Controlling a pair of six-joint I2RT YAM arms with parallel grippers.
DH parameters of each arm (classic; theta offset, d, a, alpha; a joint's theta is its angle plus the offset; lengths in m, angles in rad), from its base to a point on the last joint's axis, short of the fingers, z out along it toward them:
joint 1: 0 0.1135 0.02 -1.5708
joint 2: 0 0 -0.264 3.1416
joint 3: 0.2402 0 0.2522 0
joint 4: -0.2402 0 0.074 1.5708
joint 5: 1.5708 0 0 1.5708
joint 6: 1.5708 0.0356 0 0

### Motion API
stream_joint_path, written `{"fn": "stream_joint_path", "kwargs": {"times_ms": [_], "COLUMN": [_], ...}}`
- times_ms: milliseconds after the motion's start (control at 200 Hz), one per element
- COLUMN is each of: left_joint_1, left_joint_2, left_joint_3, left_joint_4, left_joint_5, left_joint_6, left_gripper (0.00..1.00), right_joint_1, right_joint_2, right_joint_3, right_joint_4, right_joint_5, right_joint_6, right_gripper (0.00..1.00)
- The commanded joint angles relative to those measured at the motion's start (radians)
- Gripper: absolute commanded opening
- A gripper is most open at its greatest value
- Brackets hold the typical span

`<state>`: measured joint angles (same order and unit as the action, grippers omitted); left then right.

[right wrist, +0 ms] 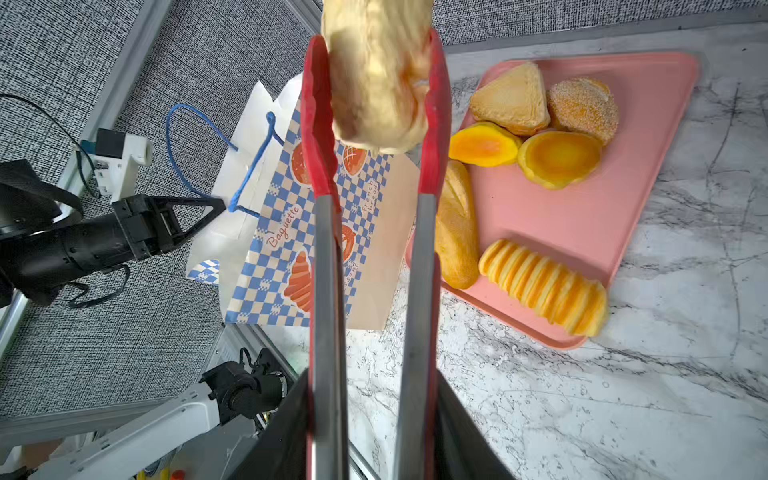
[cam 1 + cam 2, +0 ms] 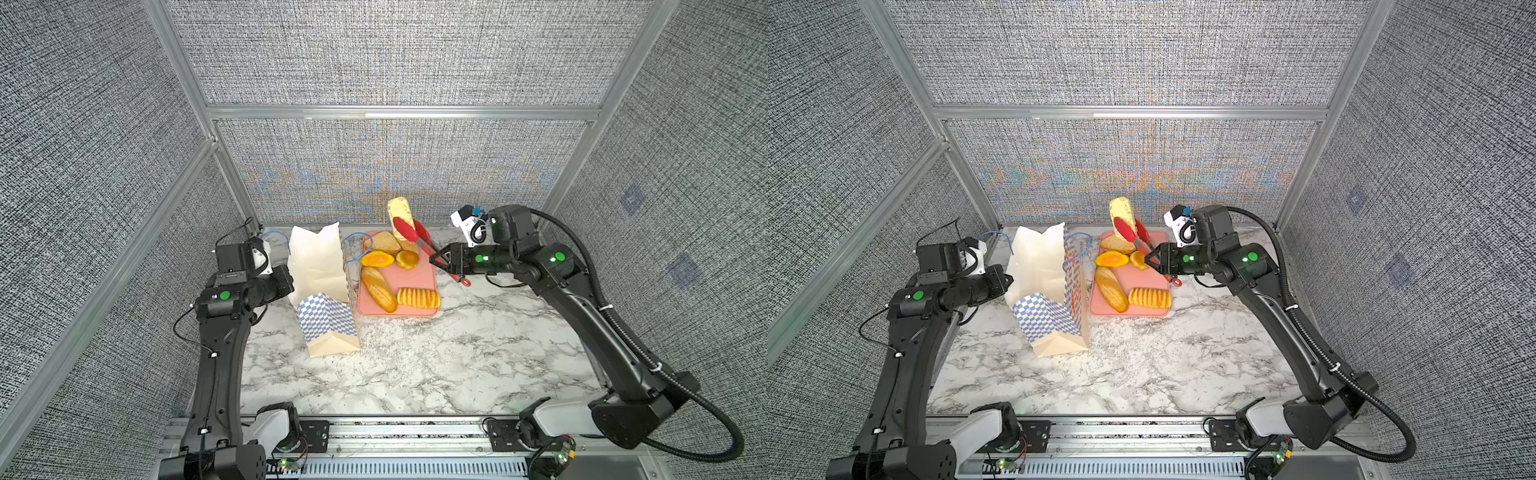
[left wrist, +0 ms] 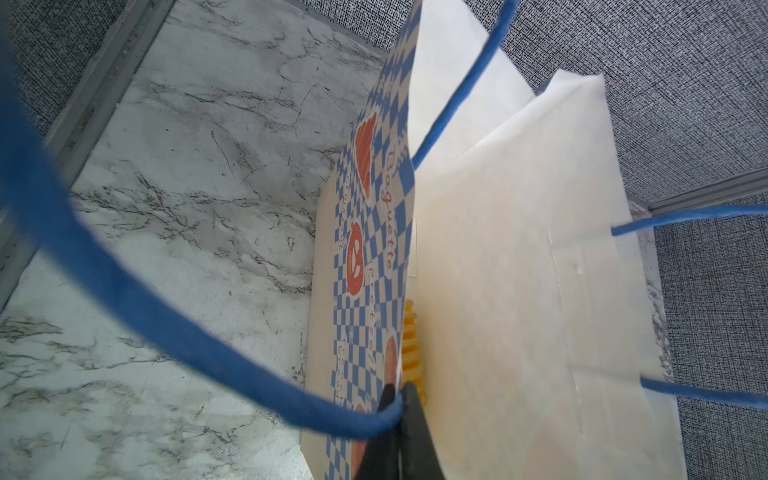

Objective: Place the fake bread into the paper bag
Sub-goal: 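Lift the cream bread with the tongs and carry it toward the bag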

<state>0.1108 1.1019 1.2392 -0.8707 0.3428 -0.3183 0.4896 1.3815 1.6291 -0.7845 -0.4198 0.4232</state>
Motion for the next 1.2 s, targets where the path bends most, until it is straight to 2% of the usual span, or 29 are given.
{"fn": "stream_joint_path", "kwargs": {"times_ms": [0,200,465,710,1196], "left_joint_1": [0.0,0.0,0.0,0.0,0.0], "left_joint_2": [0.002,0.002,0.002,-0.002,-0.005], "left_joint_3": [0.011,0.009,0.005,0.005,0.002], "left_joint_4": [0.006,0.01,0.015,0.013,0.016], "left_joint_5": [0.005,0.006,0.007,0.006,0.007], "left_joint_6": [0.001,-0.005,-0.01,-0.01,-0.015], "left_gripper": [0.0,0.0,0.0,0.0,0.0], "right_joint_1": [0.003,0.046,0.153,0.26,0.382], "right_joint_2": [-0.006,-0.006,0.023,0.094,0.242], "right_joint_3": [0.025,0.086,0.189,0.276,0.441], "right_joint_4": [0.006,0.004,-0.02,-0.043,-0.136], "right_joint_5": [-0.03,-0.045,-0.005,0.048,0.163], "right_joint_6": [0.0,0.0,-0.018,-0.034,-0.087], "right_gripper": [0.43,0.43,0.44,0.44,0.44]}}
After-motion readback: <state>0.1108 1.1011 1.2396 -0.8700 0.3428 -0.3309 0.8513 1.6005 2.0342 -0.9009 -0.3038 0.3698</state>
